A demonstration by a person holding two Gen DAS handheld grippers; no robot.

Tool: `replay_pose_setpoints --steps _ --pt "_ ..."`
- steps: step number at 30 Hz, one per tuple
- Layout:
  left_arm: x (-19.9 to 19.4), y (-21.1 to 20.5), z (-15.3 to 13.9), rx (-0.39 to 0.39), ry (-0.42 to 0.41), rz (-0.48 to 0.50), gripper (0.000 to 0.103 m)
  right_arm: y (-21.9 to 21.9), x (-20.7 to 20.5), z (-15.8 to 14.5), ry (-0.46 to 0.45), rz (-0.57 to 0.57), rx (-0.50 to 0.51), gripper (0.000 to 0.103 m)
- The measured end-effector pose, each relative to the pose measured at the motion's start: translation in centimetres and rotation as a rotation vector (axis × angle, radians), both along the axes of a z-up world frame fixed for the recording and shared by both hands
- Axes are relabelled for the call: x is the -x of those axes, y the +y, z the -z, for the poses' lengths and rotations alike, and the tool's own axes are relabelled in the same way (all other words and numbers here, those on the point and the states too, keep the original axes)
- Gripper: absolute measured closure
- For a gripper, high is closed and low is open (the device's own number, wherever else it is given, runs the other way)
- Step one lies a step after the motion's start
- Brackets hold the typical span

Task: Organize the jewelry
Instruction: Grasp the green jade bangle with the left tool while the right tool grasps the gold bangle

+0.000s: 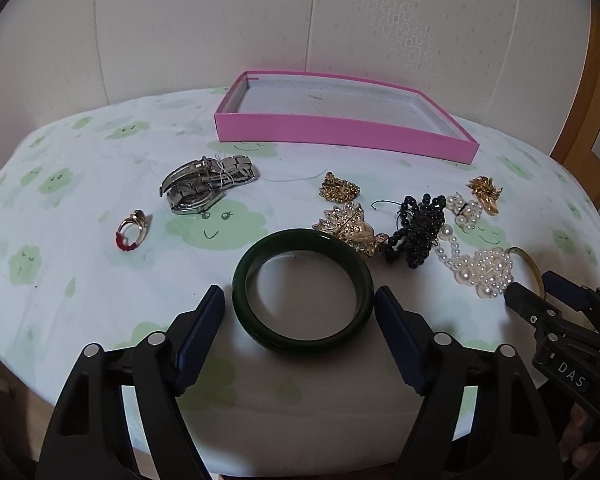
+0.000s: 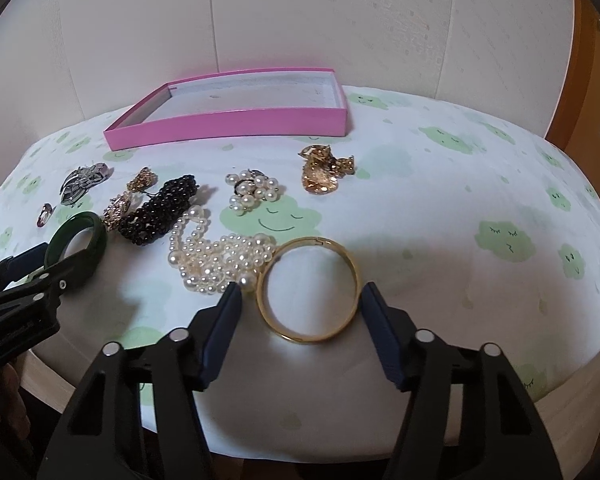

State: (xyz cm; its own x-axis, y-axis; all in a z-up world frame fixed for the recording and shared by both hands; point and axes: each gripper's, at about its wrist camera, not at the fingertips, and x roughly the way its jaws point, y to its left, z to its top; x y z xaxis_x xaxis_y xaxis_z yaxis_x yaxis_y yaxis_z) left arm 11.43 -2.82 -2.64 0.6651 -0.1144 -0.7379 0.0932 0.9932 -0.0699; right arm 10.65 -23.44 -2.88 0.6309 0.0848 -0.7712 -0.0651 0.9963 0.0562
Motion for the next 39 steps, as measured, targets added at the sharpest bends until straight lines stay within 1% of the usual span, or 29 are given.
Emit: replay_pose_setpoints --steps 1,2,13,23,31,36,38,39 --pt "0.0 0.0 0.0 0.000 -0.002 -0.001 0.031 0.1 0.0 0.0 -0.002 -0.005 0.001 0.049" --pt "0.0 0.1 0.0 0.002 -0.003 -0.002 0.031 0.2 0.1 -0.1 -0.003 -0.008 0.001 0.051" --pt "1.1 0.0 0.0 0.010 -0.014 -0.001 0.031 -0.3 0.8 -0.1 0.000 0.022 -0.010 0.051" --pt "2.0 -0.1 -0.1 0.018 -0.020 -0.015 0.031 -0.6 1.6 -0.9 -0.027 0.048 -0.006 0.051" --pt "2.5 -0.3 -0.8 0.021 -0.043 -0.011 0.031 -0.7 1.8 -1.2 -0.038 0.053 -0.002 0.051" --pt "2.6 -0.3 -0.8 0.024 -0.039 -0.005 0.031 -0.6 1.6 -0.7 -0.009 0.046 -0.001 0.051" --pt "2.6 -0.3 -0.7 0.021 -0.037 -0.003 0.031 -0.9 1.4 -0.4 0.007 0.052 -0.015 0.051" --pt "2.5 -0.4 -0.6 0.021 -0.035 -0.001 0.031 -1.1 1.2 -0.3 0.024 0.052 -0.039 0.050"
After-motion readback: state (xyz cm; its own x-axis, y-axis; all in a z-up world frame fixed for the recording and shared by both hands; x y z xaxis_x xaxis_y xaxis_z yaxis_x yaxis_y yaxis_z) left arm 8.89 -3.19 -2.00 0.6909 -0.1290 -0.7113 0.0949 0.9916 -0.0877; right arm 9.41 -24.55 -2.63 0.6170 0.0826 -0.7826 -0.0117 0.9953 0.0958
